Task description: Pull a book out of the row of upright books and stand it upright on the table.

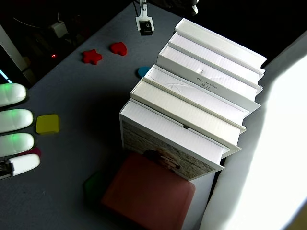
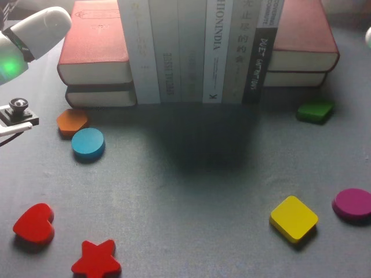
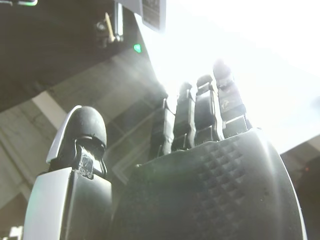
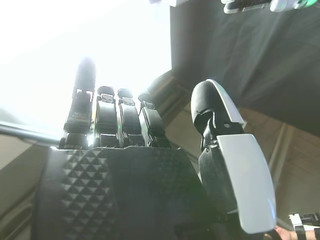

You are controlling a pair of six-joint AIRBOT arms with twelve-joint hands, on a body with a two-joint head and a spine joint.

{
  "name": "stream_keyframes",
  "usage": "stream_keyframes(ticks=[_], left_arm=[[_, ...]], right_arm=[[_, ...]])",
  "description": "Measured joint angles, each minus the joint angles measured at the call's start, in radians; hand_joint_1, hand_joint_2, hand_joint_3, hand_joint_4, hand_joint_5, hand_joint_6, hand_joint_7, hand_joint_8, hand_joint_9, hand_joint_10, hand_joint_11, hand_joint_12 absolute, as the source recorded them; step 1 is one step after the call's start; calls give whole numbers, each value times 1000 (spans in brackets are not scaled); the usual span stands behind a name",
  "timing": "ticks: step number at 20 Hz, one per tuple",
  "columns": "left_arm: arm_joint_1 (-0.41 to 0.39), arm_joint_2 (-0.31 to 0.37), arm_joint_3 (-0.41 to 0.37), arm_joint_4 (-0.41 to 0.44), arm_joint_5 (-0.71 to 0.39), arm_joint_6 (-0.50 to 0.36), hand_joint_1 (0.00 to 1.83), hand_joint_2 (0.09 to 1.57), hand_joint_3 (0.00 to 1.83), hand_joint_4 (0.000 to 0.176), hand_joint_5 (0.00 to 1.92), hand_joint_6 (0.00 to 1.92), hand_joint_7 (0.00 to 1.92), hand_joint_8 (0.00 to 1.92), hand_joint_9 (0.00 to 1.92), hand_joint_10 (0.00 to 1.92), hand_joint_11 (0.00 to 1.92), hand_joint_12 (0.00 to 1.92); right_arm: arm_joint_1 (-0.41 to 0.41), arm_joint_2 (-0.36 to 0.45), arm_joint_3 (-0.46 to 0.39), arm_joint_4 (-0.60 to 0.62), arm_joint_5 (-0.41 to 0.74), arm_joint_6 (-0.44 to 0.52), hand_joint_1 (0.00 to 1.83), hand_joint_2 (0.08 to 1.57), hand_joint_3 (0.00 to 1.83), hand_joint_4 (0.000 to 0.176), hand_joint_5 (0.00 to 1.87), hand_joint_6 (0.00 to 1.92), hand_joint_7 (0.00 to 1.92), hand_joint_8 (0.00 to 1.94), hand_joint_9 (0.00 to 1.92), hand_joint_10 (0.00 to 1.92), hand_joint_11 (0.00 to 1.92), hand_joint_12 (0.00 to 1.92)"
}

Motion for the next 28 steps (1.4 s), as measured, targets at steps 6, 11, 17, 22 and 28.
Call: stream_keyframes(ticks=[6,11,17,22,28], left_arm=[[13,0,1,-3,18,0,305,1408,0,16,102,0,23,0,0,0,0,248],[21,0,1,-9,19,0,319,1401,0,17,114,1,16,1,0,0,0,207],[23,0,1,-15,18,0,331,1403,0,0,106,1,0,0,0,0,0,136],[23,-1,3,-13,18,0,347,1412,2,4,104,7,0,0,0,0,0,83],[24,-5,9,-19,17,0,337,1414,0,5,107,0,0,0,0,0,0,100]], right_arm=[[264,-24,47,-175,-275,-62,277,1369,0,11,34,14,0,0,0,0,0,0],[448,-87,97,-312,-486,-76,151,1351,0,0,84,1,0,0,0,0,0,79],[544,-174,156,-367,-656,-87,140,1386,6,10,218,46,0,0,0,0,0,0],[559,-227,193,-359,-710,-97,24,1404,9,0,320,70,0,0,0,0,0,0],[571,-248,204,-352,-722,-96,104,1387,3,0,571,614,130,11,0,0,0,0]])
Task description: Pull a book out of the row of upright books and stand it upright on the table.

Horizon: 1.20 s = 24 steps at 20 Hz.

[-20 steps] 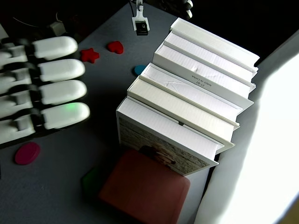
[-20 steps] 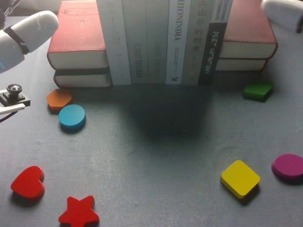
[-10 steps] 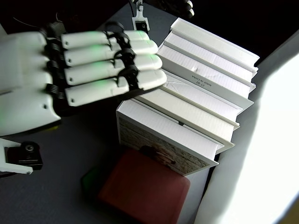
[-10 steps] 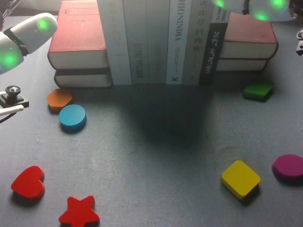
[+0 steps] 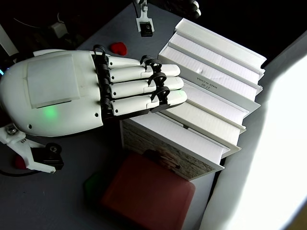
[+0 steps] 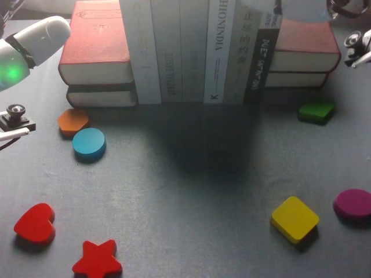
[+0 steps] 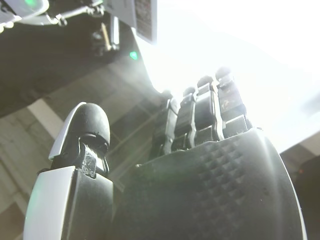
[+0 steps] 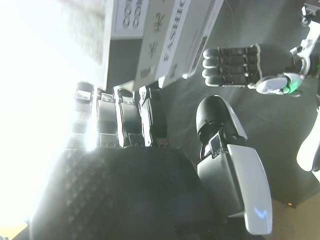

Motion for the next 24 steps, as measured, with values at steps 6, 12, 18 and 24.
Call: stream_keyframes(ticks=[6,12,18,24], left_arm=[[12,-2,-1,-10,-8,0,392,1409,0,12,116,1,0,0,0,0,0,7],[22,-2,-2,-20,-21,0,357,1401,0,21,110,0,0,0,0,0,16,8],[34,-2,-9,-33,-27,0,328,1398,1,3,116,3,0,0,0,0,21,11],[34,-2,-9,-37,-36,0,411,1399,0,2,138,3,23,1,0,0,0,217]], right_arm=[[-34,46,-88,-8,89,-1,95,1419,1,0,495,799,215,3,0,0,0,0],[-191,125,-185,-9,306,37,0,1480,3,0,802,445,163,2,0,0,0,0],[-310,154,-240,-38,427,84,549,1412,8,127,534,1507,223,12,0,0,0,0],[-364,159,-262,-55,502,113,123,1506,12,0,142,563,164,1,21,13,4,12]])
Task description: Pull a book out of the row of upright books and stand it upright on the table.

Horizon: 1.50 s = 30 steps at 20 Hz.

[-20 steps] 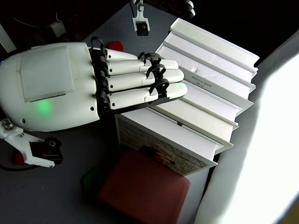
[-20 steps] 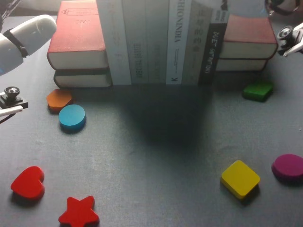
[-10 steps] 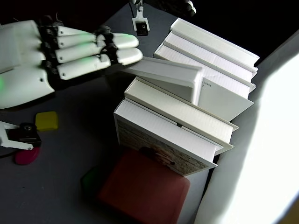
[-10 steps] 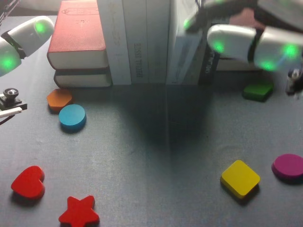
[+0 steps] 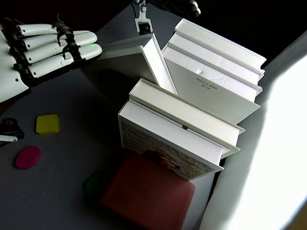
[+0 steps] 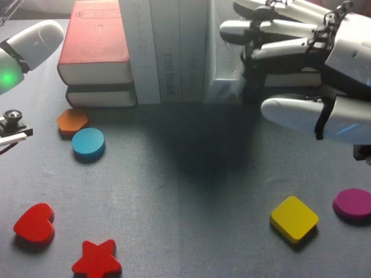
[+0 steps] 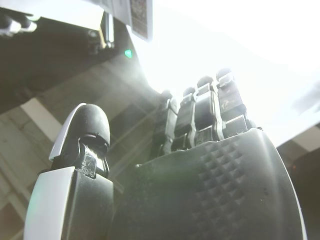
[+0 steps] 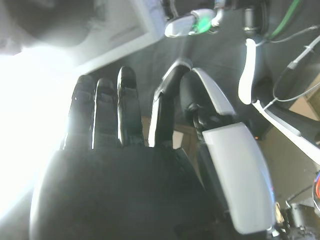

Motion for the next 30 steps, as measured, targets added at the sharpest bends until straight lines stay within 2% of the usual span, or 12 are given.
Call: stream_keyframes(ticks=[2,3,6,7,9,13,16,18,19,23,29,30], left_arm=[[0,0,0,-3,0,0,434,1396,0,0,138,0,31,1,0,0,0,264],[0,0,0,-2,-1,0,465,1403,1,0,148,2,46,3,2,0,0,314],[0,0,0,-1,-1,0,485,1398,0,0,159,2,65,2,29,6,0,436],[0,-2,1,-7,1,0,462,1393,0,0,161,1,68,1,39,6,0,491],[2,-8,5,-8,1,-1,387,1382,0,7,169,2,76,1,39,2,0,461],[16,-21,10,-5,17,-7,367,1364,0,27,149,0,67,0,8,1,0,339],[21,-23,11,-15,21,-8,392,1373,3,10,168,2,78,1,27,4,0,414],[26,-26,13,-16,16,-9,380,1370,1,11,169,2,73,0,25,2,0,408],[30,-27,13,-15,16,-9,368,1367,0,11,168,1,68,1,21,1,0,387],[29,-39,22,-27,19,-13,358,1352,0,28,156,1,63,0,0,0,0,262],[26,-51,33,-27,31,-17,372,1363,1,56,128,0,39,0,0,0,0,140],[26,-52,35,-27,32,-18,330,1359,0,57,99,10,35,2,20,0,0,411]], right_arm=[[0,5,0,6,21,0,195,1455,0,22,5,55,10,3,0,0,0,0],[5,16,0,-1,23,1,436,1347,0,100,0,10,1,0,0,0,0,0],[17,56,6,1,31,1,839,1189,0,159,0,0,0,0,0,0,14,7],[40,72,11,-36,-2,0,896,1179,0,113,0,0,0,0,0,0,2,1],[107,80,11,-83,-61,3,1043,1131,0,106,0,0,0,0,0,0,0,0],[306,80,25,-333,-247,73,1041,1149,0,172,0,0,0,0,0,0,0,0],[460,80,12,-542,-407,121,1243,1084,0,82,0,0,0,0,0,0,0,0],[526,79,3,-683,-484,175,1322,1056,0,97,0,0,0,0,0,0,0,0],[552,80,3,-799,-523,224,1367,1048,0,154,0,0,0,0,0,0,0,0],[681,53,0,-1186,-624,453,1266,1075,0,151,0,0,0,0,0,0,0,0],[725,-28,-26,-1610,-626,674,1203,1059,0,108,0,0,0,0,0,0,13,6],[725,-34,-26,-1636,-626,692,1247,1056,0,45,0,0,0,0,0,0,2,0]])
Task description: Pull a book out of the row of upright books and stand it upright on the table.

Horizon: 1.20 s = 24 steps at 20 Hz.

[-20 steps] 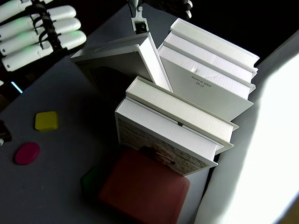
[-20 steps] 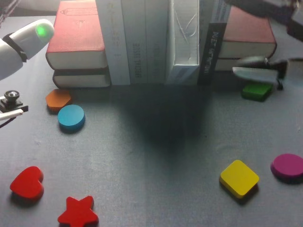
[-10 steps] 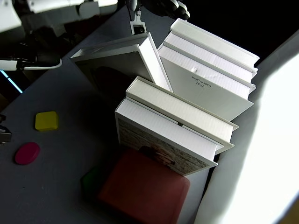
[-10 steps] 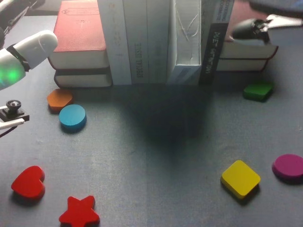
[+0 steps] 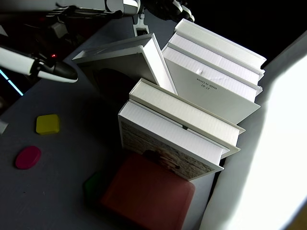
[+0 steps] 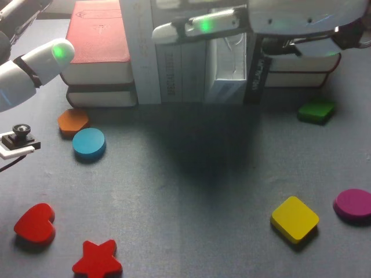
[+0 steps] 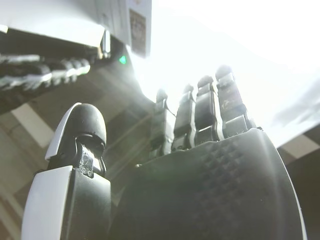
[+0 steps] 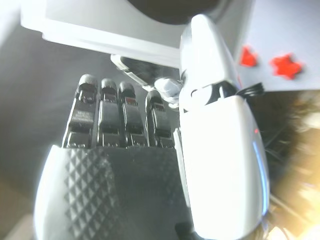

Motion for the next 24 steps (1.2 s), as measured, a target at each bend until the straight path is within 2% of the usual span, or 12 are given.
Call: stream_keyframes(ticks=[1,2,3,4,5,6,7,8,14,17,20,24], left_arm=[[0,-3,3,-2,1,0,322,1360,0,59,103,5,39,1,32,2,0,604],[0,-5,3,-9,0,-1,276,1371,2,53,95,1,31,0,12,0,0,575],[0,-8,4,-8,2,-1,245,1352,0,57,106,2,36,0,5,0,0,490],[0,-12,6,-6,0,-2,248,1365,4,51,114,3,33,0,1,0,0,410],[0,-13,6,-5,1,-2,248,1365,4,51,114,3,33,0,1,0,0,410],[0,-13,6,-3,1,-1,267,1370,2,49,117,2,31,0,0,0,0,348],[0,-13,6,-5,-2,-2,280,1370,0,48,124,1,28,1,0,0,0,149],[0,-13,8,-5,0,-2,304,1377,2,44,125,1,32,1,0,0,0,146],[0,-23,12,-18,-3,-2,316,1384,0,65,116,3,21,0,0,0,0,399],[0,-25,12,-21,-1,-1,305,1387,0,42,127,3,54,4,10,3,0,455],[1,-25,12,-23,-4,-2,334,1395,0,45,148,5,78,2,32,6,0,574],[1,-25,12,-25,-10,-2,372,1382,0,59,167,6,89,0,44,5,0,664]], right_arm=[[0,-10,0,-54,-1,34,1274,1054,0,13,14,6,0,0,0,0,0,0],[0,-19,0,-114,1,68,1250,1085,0,48,0,0,0,0,0,0,0,0],[0,-31,0,-170,3,105,1242,1084,12,20,156,14,168,0,91,18,0,440],[-1,-46,4,-208,6,135,1265,1089,4,0,660,159,671,143,435,486,22,1478],[-3,-55,6,-224,7,141,1265,1089,4,0,660,159,671,143,435,486,22,1478],[-11,-71,13,-249,9,161,1274,1080,0,0,1178,248,880,1027,787,1068,500,1627],[-16,-87,15,-289,17,185,1254,1141,9,0,1040,643,863,1467,874,1705,811,1881],[-20,-92,15,-314,34,192,1325,1205,5,0,886,872,789,1509,675,1645,748,1879],[-12,-82,-1,-333,61,190,1232,1202,0,0,923,842,757,1608,652,1649,640,1854],[19,-39,-40,-281,111,168,1110,1308,50,0,645,1410,608,1791,522,1907,590,1920],[48,-13,-74,-246,187,135,1109,1316,36,0,704,1370,525,1820,404,1831,332,1921],[76,-3,-90,-183,265,131,1107,1318,34,0,703,1374,521,1822,399,1826,321,1921]])
